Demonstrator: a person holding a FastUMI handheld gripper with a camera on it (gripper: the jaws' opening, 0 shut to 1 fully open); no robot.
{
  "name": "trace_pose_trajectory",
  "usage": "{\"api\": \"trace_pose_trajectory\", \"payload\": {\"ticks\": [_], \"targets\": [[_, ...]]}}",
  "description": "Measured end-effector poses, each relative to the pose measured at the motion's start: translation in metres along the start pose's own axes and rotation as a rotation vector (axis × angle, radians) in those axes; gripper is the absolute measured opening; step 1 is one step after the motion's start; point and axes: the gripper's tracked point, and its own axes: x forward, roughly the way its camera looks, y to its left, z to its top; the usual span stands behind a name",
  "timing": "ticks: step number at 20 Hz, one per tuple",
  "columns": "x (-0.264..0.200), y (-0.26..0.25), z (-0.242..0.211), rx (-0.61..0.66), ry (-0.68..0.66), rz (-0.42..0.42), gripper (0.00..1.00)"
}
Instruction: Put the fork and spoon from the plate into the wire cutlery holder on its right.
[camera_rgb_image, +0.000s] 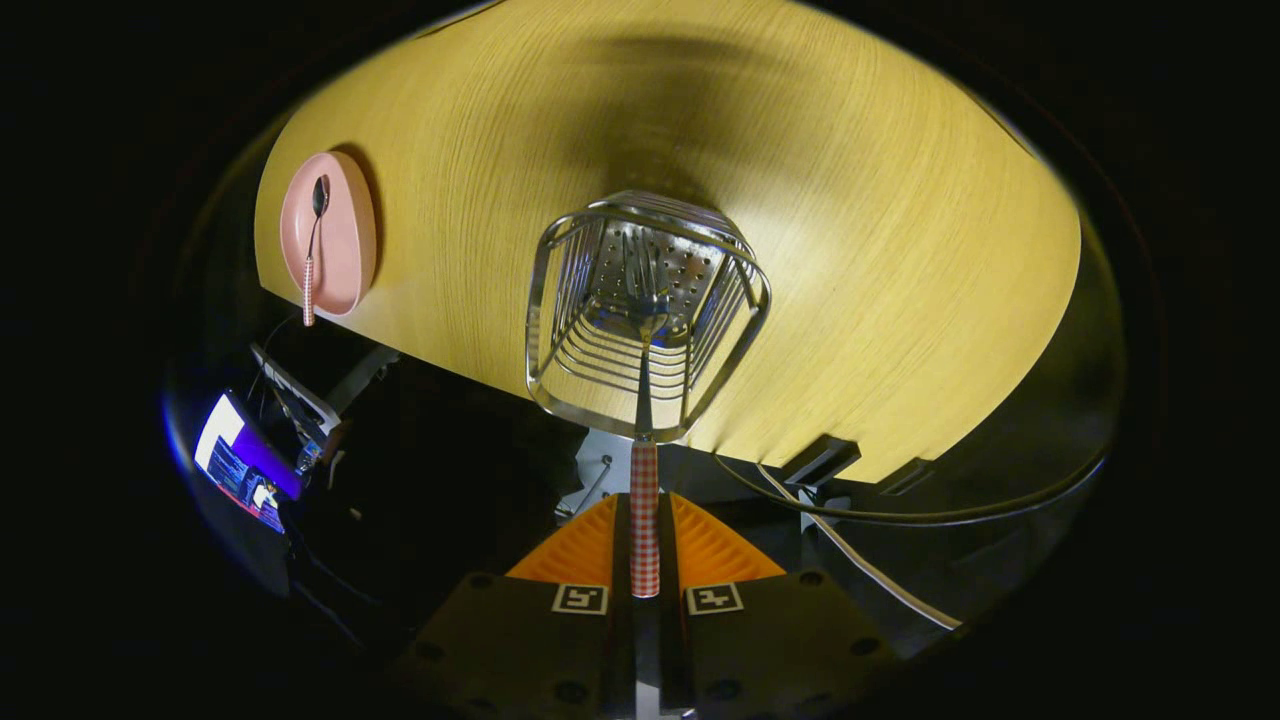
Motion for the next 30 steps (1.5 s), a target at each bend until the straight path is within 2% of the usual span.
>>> {"api": "trace_pose_trajectory", "payload": {"ticks": [6,11,13,14,17,20,24,30], "targets": [[0.003,-0.005,0.018,0.019,-0.058,-0.002,0.17],[-0.011,-0.005,0.021,0.025,-0.174,0.022,0.36],[-0.026,-0.003,0.021,0.034,-0.264,0.035,0.5],[-0.036,-0.001,0.02,0.045,-0.317,0.047,0.54],[-0.067,0.014,0.015,0.076,-0.463,0.083,0.57],[-0.093,0.052,0.008,0.093,-0.61,0.133,0.58],[-0.104,0.128,0.004,0.095,-0.747,0.226,0.58],[-0.089,0.256,0.036,0.077,-0.844,0.372,0.57]]}}
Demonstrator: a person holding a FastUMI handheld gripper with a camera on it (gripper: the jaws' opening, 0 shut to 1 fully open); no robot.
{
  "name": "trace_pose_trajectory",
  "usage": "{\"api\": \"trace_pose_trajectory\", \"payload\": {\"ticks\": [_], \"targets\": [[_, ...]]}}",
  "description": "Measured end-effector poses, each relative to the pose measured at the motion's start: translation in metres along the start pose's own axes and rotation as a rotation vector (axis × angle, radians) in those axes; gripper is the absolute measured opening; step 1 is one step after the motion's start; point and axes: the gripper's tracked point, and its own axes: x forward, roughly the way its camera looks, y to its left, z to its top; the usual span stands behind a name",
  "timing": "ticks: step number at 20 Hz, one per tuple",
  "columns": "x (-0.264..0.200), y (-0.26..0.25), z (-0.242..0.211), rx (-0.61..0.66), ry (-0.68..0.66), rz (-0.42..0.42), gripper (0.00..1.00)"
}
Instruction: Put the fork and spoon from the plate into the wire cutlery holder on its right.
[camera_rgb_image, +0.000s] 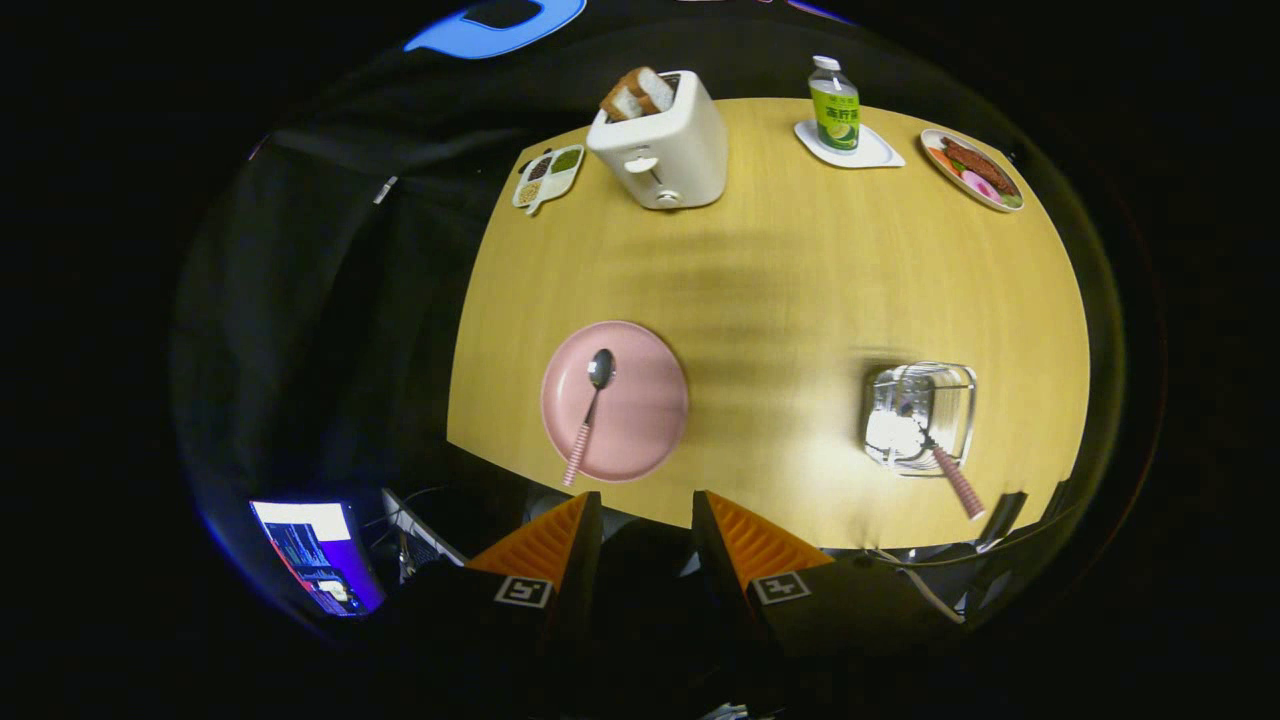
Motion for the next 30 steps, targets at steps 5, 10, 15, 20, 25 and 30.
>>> {"api": "trace_pose_trajectory", "payload": {"ticks": [5,10,15,20,25,30], "targets": [[0.084,0.054,-0.014,0.077,0.045,0.047,0.58],[0.163,0.049,-0.025,0.123,0.103,-0.019,0.58],[0.211,0.039,-0.033,0.184,0.121,-0.087,0.58],[0.227,0.029,-0.039,0.246,0.135,-0.134,0.32],[0.218,0.034,-0.04,0.204,0.178,-0.076,0.12],[0.159,0.038,-0.029,0.125,0.176,0.024,0.12]]}}
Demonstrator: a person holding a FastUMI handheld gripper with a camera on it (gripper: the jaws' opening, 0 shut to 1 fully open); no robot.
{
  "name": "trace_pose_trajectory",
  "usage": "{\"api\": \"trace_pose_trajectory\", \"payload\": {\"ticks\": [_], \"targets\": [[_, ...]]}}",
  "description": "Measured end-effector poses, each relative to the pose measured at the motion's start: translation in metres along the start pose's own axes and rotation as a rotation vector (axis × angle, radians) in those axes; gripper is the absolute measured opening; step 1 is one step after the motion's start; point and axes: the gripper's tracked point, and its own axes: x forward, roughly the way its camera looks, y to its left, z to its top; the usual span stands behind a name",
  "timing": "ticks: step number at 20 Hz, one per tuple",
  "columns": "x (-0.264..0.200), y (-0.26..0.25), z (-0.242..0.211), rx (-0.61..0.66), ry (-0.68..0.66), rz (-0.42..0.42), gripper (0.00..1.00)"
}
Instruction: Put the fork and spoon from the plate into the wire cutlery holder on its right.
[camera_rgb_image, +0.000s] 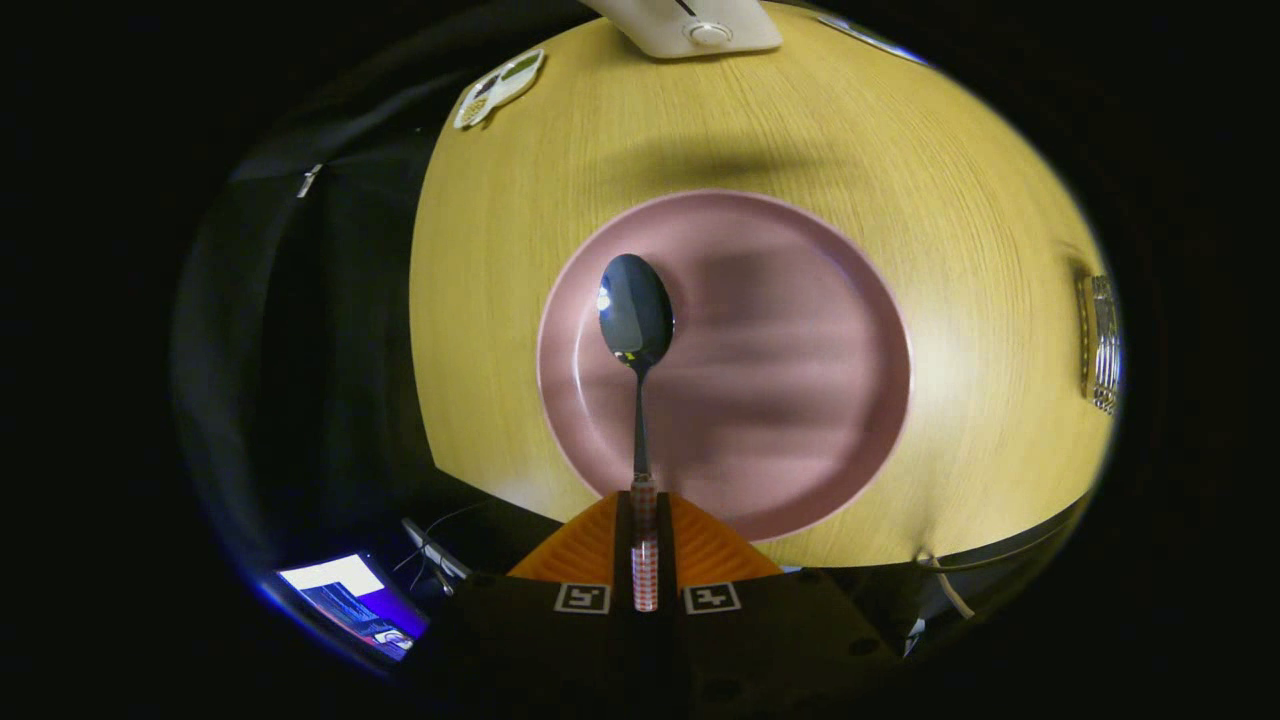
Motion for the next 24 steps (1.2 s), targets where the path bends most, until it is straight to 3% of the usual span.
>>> {"api": "trace_pose_trajectory", "payload": {"ticks": [6,10,13,18,24], "targets": [[-0.146,-0.037,-0.006,-0.208,0.045,0.019,0.12],[-0.23,-0.107,-0.006,-0.293,0.099,-0.124,0.12],[-0.277,-0.158,-0.02,-0.316,0.21,-0.223,0.12],[-0.303,-0.232,-0.034,-0.289,0.393,-0.355,0.12],[-0.286,-0.286,-0.014,-0.239,0.562,-0.47,0.12]]}}
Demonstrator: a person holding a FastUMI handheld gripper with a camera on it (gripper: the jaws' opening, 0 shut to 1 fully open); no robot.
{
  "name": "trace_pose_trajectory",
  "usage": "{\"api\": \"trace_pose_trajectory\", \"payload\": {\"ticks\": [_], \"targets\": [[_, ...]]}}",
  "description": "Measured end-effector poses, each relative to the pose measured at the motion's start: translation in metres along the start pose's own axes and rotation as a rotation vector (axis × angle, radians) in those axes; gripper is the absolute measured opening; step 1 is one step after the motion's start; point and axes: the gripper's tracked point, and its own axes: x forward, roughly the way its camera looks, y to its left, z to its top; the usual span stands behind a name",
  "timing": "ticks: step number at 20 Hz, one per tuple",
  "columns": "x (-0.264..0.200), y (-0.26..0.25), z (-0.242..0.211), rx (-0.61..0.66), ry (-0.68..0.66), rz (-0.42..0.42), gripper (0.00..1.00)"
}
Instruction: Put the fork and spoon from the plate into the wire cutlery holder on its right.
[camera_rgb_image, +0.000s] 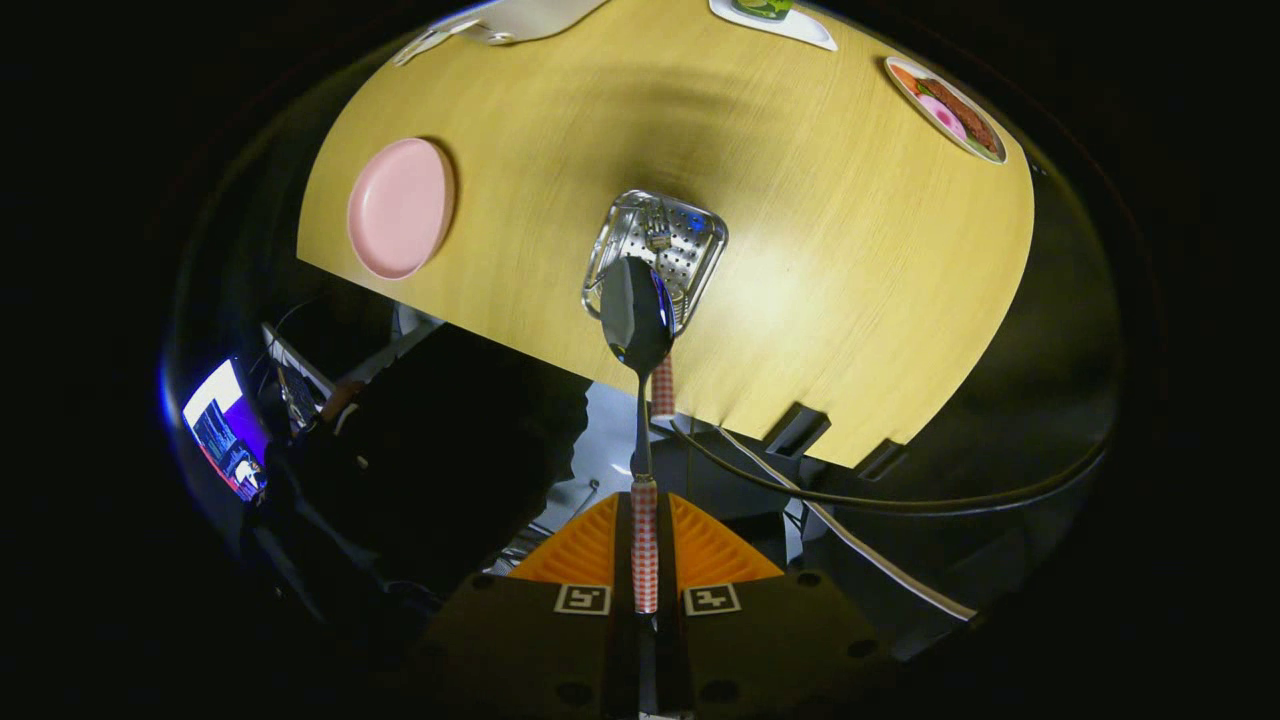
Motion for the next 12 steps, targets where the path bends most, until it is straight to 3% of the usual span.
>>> {"api": "trace_pose_trajectory", "payload": {"ticks": [8,12], "targets": [[0.034,-0.01,0.033,-0.031,0.174,-0.018,0.12],[0.038,-0.01,0.052,-0.024,0.171,-0.018,0.12]]}}
